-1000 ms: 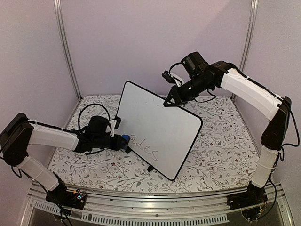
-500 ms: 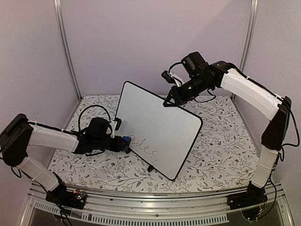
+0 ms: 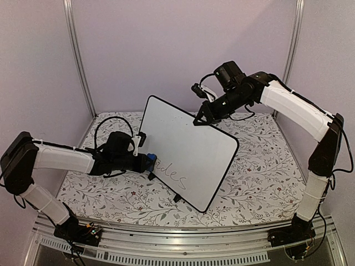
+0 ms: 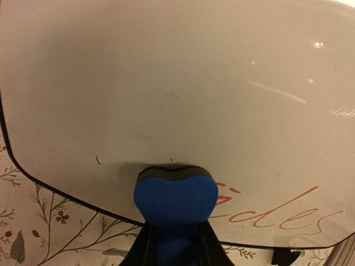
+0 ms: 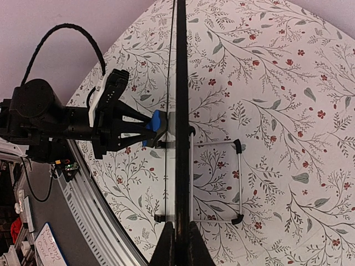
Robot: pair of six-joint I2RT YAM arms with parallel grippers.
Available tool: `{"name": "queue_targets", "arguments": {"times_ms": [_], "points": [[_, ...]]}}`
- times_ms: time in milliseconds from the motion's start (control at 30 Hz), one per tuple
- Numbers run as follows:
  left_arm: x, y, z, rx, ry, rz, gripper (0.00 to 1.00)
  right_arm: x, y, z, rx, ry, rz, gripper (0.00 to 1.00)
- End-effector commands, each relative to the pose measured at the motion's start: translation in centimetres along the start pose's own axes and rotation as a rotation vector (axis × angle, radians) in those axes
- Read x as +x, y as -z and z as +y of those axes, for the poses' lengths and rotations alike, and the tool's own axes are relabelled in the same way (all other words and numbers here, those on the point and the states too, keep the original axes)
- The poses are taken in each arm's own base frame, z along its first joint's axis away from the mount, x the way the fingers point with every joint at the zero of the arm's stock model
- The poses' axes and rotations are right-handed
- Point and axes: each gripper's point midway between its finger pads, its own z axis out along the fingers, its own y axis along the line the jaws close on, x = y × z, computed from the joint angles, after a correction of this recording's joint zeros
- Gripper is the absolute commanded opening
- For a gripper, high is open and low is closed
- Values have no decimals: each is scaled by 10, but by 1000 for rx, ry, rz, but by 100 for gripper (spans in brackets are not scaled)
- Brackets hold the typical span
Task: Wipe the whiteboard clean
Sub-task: Erase the whiteboard from the whiteboard stand.
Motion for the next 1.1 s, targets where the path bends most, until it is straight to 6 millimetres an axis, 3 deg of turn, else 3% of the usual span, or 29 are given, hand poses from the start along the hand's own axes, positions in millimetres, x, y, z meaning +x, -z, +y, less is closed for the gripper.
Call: {"name": "queue_targets", "arguments": {"times_ms": [0, 200, 367, 533, 833, 1067], "points": [[2, -6, -2, 11, -2, -13, 0, 47, -25, 8, -32, 48, 180, 0], [44, -5, 8, -8, 26, 65, 0, 48, -27, 7, -32, 49, 183, 0], [58, -7, 12, -12, 33, 92, 0, 48, -27, 7, -34, 51, 184, 0], [42, -7, 3, 15, 26, 58, 0, 49, -27, 7, -32, 51, 184, 0], [-11, -4, -19, 53, -30, -28, 0, 48, -26, 7, -31, 49, 182, 0], [-24, -3, -22, 47, -46, -45, 0, 47, -24, 7, -28, 51, 177, 0]]}}
